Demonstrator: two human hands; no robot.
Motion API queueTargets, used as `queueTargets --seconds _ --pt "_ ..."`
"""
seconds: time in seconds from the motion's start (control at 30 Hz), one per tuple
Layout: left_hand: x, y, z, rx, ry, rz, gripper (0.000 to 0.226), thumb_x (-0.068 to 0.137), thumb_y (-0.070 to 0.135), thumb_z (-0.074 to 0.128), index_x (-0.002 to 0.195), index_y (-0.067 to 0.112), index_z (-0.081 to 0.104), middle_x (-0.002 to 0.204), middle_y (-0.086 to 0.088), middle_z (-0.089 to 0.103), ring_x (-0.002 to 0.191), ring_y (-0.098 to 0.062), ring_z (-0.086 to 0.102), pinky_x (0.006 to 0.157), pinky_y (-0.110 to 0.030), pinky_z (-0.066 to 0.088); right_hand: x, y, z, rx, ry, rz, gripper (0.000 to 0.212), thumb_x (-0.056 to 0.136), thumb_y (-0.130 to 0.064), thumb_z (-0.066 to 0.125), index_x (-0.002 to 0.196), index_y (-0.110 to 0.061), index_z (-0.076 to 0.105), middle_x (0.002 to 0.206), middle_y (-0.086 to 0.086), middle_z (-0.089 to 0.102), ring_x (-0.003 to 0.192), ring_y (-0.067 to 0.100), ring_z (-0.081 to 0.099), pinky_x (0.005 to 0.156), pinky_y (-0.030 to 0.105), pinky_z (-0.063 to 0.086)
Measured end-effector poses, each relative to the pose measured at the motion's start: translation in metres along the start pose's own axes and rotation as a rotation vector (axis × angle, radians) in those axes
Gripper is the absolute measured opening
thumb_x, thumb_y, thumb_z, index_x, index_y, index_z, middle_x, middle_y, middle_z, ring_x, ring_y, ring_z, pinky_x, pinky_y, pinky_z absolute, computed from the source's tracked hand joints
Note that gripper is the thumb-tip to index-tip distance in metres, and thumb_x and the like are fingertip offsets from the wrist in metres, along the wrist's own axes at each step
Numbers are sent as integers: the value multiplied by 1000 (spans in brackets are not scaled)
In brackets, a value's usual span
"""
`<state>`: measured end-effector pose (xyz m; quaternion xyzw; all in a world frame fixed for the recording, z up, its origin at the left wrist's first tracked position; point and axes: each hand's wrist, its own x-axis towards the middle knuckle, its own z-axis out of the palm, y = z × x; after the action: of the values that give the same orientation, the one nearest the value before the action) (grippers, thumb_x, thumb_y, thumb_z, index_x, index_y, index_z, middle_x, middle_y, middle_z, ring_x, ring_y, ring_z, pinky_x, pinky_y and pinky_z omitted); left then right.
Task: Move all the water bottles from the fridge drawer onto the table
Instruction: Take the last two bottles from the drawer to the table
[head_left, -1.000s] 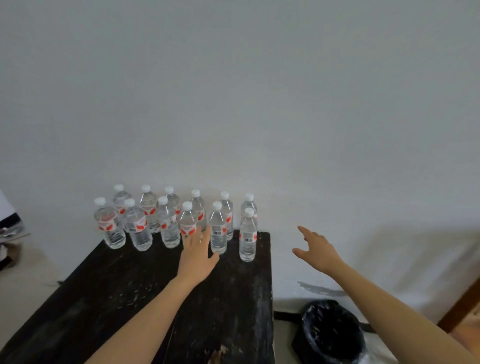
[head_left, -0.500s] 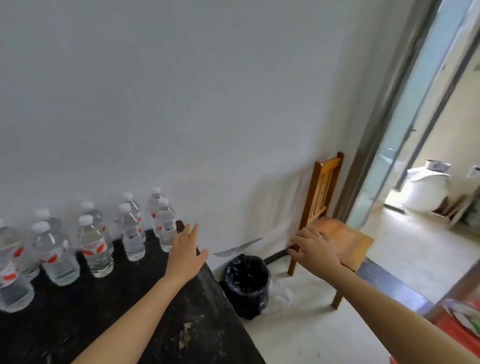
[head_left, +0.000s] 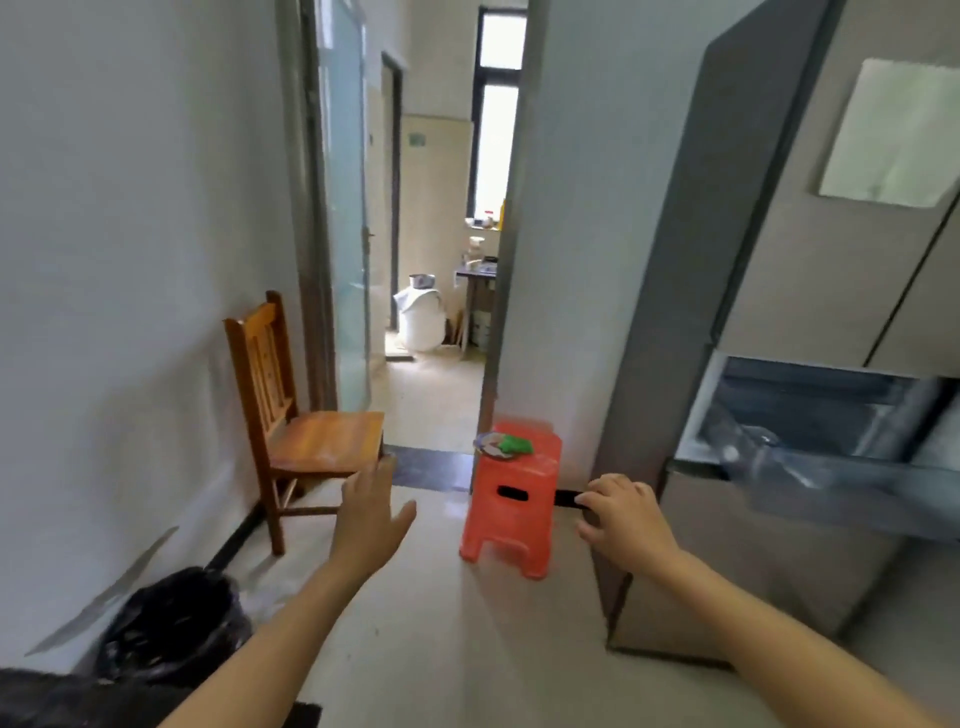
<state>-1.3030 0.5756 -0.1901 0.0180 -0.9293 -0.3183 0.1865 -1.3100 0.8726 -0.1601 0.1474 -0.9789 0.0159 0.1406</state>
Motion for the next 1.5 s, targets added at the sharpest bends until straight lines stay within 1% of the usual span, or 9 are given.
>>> queueTargets --seconds 0.2,0.27,0.33,0.47,0.6,1.1,1.3,1.43,1.5 --pt "-46 97 69 -25 -149 95 59 88 29 56 141 14 32 149 -10 30 139 -28 24 112 -39 23 -126 100 -31 -76 -2 179 33 40 -36 89 66 -25 72 71 -3 68 71 19 70 52 33 52" --pt "-76 130 91 -67 -204 133 59 87 29 57 140 13 34 148 -11 32 137 -30 27 110 -41 26 -178 125 -42 -60 -17 269 32 61 -35 82 88 -22 73 93 1 68 95 22 66 73 40 50" --pt "-104 156 112 -95 -251 153 56 85 28 61 136 14 41 143 -12 39 131 -33 36 107 -45 31 -226 147 -47 -14 -72 384 36 85 -36 61 117 -21 63 123 1 57 124 18 47 96 35 36" --pt "-165 211 145 -149 -315 189 56 85 26 60 136 14 40 145 -12 37 132 -32 33 109 -48 28 -315 185 -51 68 -115 514 49 84 -46 45 122 -19 59 127 3 56 126 20 44 102 35 35" --pt "-200 257 163 -140 -360 248 57 89 26 56 141 16 34 151 -8 25 138 -28 21 113 -40 20 -365 212 -64 -23 -138 594 40 92 -41 44 128 -26 52 130 -6 51 126 13 40 102 31 31" --pt "-123 353 262 -167 -438 337 58 90 28 53 142 16 30 153 -9 21 141 -28 14 114 -38 16 -322 324 -78 -51 -127 626 39 94 -36 42 130 -24 48 135 -5 46 129 14 35 102 28 28" --pt "-77 399 315 -220 -484 381 58 90 27 54 142 16 31 153 -10 21 142 -28 14 115 -40 17 -292 377 -82 -13 4 688 41 87 -36 48 119 -16 61 122 4 58 121 23 49 98 37 35" --pt "-59 423 352 -233 -503 396 57 90 26 56 140 14 33 152 -11 24 141 -30 16 114 -40 16 -292 408 -73 66 -23 727 79 69 -58 18 119 -15 61 121 3 58 118 22 50 98 33 35" --pt "-52 436 372 -228 -515 406 56 90 26 55 140 14 33 152 -10 24 141 -29 16 114 -39 16 -290 429 -73 70 -27 718 78 70 -58 18 121 -16 59 122 2 57 119 21 48 99 32 33"
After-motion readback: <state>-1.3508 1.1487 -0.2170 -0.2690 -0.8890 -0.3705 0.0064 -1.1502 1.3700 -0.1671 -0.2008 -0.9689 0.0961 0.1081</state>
